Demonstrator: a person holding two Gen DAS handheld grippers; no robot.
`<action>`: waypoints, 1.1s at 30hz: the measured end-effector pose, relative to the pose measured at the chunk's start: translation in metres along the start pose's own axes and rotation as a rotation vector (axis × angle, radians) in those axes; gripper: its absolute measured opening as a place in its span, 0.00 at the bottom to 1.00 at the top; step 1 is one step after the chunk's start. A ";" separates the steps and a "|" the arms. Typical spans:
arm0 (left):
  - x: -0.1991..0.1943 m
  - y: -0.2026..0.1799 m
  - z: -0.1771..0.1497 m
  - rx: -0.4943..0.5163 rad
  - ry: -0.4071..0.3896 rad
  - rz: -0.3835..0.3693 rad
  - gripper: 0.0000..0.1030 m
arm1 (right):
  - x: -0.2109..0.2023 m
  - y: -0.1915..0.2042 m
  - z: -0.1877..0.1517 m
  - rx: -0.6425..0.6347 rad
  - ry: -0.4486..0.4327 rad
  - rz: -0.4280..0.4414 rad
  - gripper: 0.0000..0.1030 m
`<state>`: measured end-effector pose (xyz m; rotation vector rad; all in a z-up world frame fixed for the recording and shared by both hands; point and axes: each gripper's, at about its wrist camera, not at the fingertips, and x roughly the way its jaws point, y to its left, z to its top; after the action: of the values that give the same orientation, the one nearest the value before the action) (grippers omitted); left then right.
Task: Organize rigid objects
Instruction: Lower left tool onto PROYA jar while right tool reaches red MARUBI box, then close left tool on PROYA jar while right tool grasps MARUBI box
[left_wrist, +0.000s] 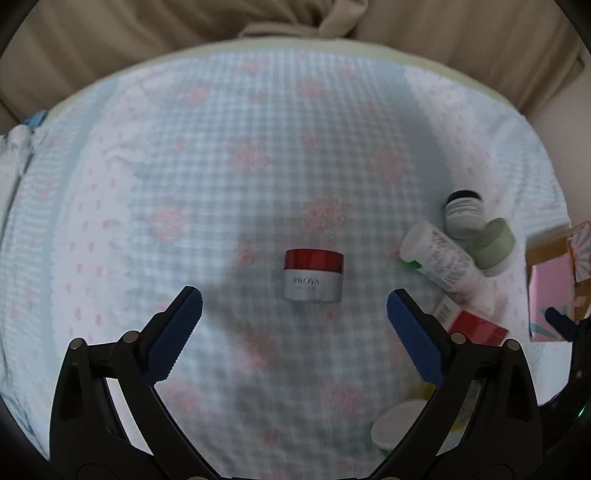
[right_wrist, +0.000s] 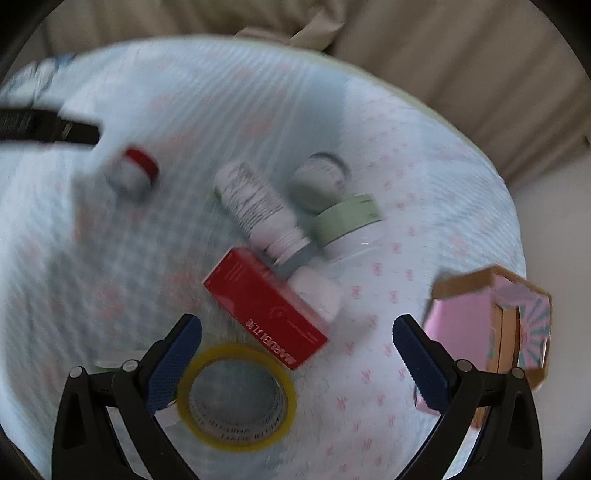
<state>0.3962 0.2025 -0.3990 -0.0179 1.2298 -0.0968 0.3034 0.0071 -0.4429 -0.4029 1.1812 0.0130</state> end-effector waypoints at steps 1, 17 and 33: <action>0.007 -0.002 0.000 0.005 0.008 0.002 0.96 | 0.008 0.006 0.001 -0.032 0.009 -0.016 1.00; 0.080 -0.015 0.006 0.050 0.103 0.012 0.64 | 0.078 0.038 0.010 -0.307 0.136 -0.056 0.55; 0.073 -0.012 -0.003 0.042 0.101 -0.031 0.49 | 0.067 0.044 0.009 -0.286 0.132 -0.011 0.45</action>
<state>0.4169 0.1843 -0.4680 0.0048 1.3279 -0.1525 0.3275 0.0372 -0.5136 -0.6708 1.3120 0.1489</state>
